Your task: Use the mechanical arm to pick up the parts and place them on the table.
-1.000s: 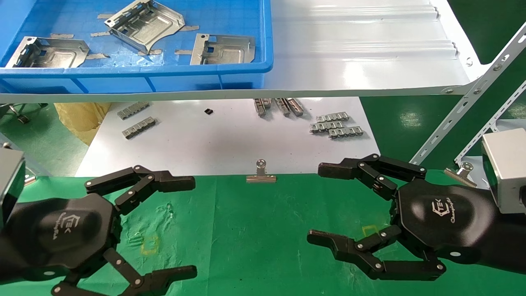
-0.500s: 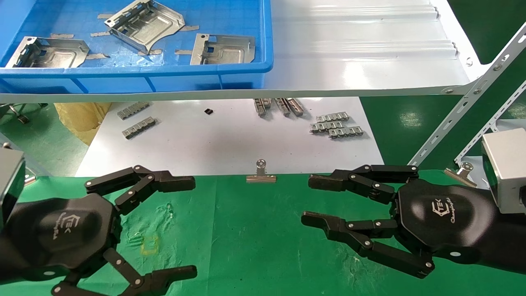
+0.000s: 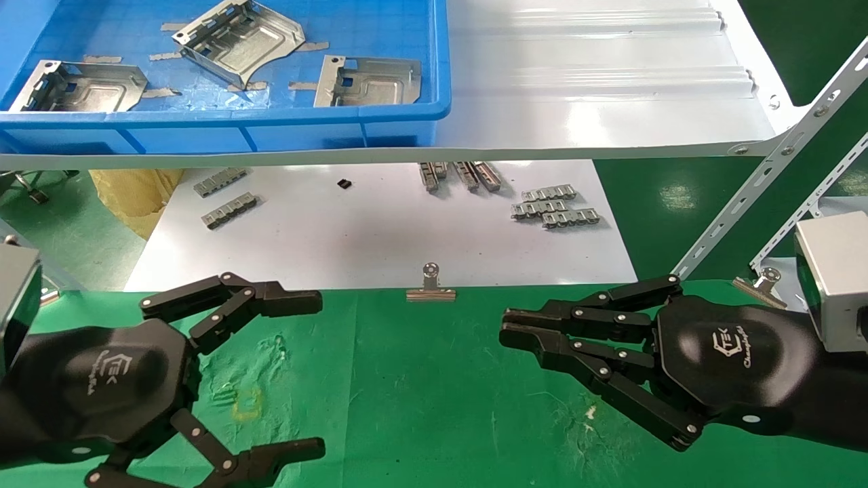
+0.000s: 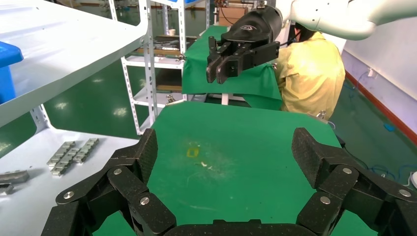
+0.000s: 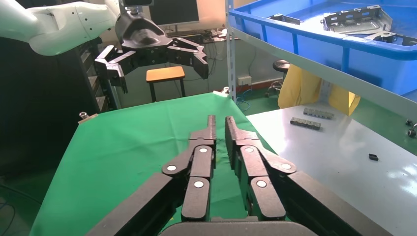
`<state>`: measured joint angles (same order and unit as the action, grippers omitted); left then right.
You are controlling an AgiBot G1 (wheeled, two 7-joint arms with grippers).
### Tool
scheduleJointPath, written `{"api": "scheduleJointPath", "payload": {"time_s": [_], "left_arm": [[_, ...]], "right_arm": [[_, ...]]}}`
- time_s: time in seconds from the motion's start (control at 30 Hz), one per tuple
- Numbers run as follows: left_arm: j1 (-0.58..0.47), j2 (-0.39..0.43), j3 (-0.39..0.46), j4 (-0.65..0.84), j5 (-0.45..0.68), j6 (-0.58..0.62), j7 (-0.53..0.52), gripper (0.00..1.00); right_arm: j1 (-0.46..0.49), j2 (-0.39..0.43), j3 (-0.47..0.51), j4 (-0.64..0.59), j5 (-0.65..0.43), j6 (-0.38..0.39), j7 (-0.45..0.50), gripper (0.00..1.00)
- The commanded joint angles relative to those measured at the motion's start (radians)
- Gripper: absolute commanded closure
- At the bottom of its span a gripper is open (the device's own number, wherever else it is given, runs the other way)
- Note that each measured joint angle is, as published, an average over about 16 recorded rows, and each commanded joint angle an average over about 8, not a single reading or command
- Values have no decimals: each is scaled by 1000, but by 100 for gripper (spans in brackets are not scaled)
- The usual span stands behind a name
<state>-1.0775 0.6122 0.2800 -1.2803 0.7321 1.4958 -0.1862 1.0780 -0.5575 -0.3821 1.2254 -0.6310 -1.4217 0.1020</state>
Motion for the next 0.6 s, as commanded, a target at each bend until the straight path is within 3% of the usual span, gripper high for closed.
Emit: {"api": "scheduleJointPath", "payload": {"time_s": [0.03,0.6], "left_arm": [[0,0,0,0,0,0,0,0],[-35,23,6,-1,14,-17,-7,0]], "right_arm": [[0,0,0,0,0,0,0,100],[0,0,0,0,0,0,0,100]]}}
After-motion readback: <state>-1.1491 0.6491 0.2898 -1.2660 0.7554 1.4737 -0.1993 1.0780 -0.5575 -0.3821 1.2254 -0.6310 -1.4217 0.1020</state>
